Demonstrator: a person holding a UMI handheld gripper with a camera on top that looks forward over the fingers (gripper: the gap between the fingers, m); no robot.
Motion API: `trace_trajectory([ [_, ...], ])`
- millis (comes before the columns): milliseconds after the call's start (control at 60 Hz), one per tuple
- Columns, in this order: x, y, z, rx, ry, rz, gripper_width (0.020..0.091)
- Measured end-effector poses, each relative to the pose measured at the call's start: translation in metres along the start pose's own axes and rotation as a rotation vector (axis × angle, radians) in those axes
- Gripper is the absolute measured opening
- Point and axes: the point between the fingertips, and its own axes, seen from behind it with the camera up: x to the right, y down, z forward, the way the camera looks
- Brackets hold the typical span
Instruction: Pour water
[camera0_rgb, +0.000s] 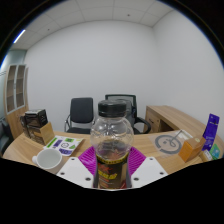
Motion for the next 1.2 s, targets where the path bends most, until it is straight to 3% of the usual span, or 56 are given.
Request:
trace_trajectory([
  [200, 0.005, 0.006, 0.0, 0.01, 0.016, -0.013, 0.0376],
  [350, 0.008, 0.008, -0.002, -0.009, 0.029, -0.018, 0.0515],
  [383, 0.009, 0.011, -0.002, -0.034, 0.033, -0.024, 0.0573],
  [450, 0.008, 0.02, -0.006, -0.089, 0.041, -0.033, 0.0857],
  [467, 0.007, 0.021, -0.008, -0.099, 0.039, -0.035, 0.0869],
  [500, 0.008, 0.021, -0.014, -0.111, 0.047, -0.035, 0.0839],
  [683, 0.005, 0.008, -0.074, -0.154, 0.086, -0.05, 0.0856],
  [1000, -0.045, -0.012, -0.261, -0.234, 0.107, -0.056, 0.0855],
  [1200, -0.073, -0.017, -0.351, -0.247, 0.1, -0.056, 0.0855],
])
